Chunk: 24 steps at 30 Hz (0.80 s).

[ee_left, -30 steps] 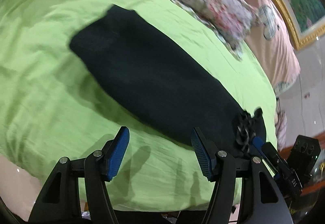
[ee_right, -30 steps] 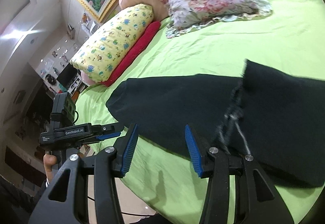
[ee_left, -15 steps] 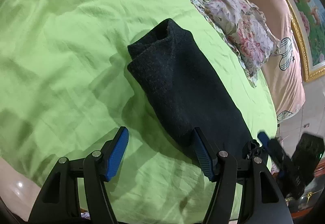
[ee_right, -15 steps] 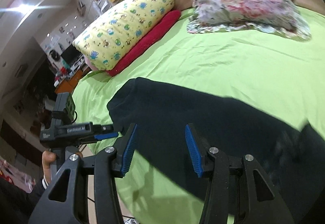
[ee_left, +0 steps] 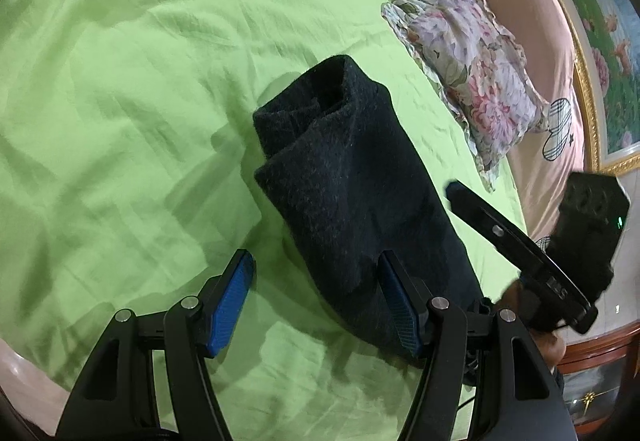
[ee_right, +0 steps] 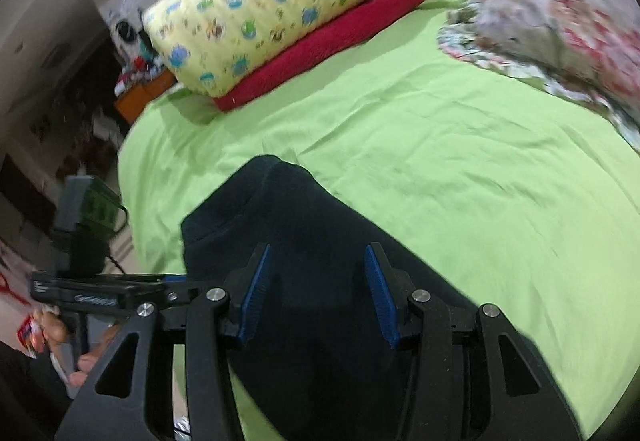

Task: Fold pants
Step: 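Grasp the folded end of the black pants with the right gripper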

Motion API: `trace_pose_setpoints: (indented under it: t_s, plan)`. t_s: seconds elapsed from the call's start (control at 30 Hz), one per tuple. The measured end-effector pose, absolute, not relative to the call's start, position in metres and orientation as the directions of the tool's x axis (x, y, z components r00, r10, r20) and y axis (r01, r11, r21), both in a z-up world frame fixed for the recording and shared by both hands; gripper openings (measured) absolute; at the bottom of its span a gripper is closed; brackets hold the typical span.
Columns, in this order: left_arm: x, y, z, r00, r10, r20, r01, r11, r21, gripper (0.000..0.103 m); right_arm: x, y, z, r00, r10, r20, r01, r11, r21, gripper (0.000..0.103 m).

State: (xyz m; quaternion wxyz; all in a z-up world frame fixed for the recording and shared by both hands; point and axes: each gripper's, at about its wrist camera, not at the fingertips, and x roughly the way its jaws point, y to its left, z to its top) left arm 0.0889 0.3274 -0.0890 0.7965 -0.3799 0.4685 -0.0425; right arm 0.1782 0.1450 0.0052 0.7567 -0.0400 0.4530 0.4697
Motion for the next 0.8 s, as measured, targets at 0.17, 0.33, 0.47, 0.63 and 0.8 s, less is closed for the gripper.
trace_pose_setpoints:
  t_s: [0.17,0.33,0.47,0.63,0.8]
  plan:
    - [0.093,0.327,-0.091,0.561,-0.431,-0.707,-0.294,0.694,-0.657,0.068,0.193,0.183,0.005,0.085,0.671,-0.737,-0.803,0.484,0.348,0.050]
    - [0.097,0.325,-0.093,0.568,-0.425,-0.704,-0.301,0.690,-0.659,0.070,0.204,0.223,-0.007,0.024,0.633,-0.774,-0.839,0.434,0.329,0.050]
    - [0.103,0.322,-0.094,0.578,-0.407,-0.708,-0.295,0.704,-0.646,0.072,0.227,0.225,-0.020,-0.068,0.673,-0.736,-0.774,0.431,0.465,0.037]
    - [0.111,0.322,-0.094,0.598,-0.399,-0.695,-0.296,0.696,-0.654,0.074,0.253,0.203,-0.027,-0.077,0.730,-0.679,-0.677,0.461,0.573,0.022]
    - [0.124,0.320,-0.092,0.624,-0.359,-0.694,-0.299,0.711,-0.636,0.069,0.250,0.202,-0.028,-0.093,0.747,-0.658,-0.667,0.444,0.598,0.022]
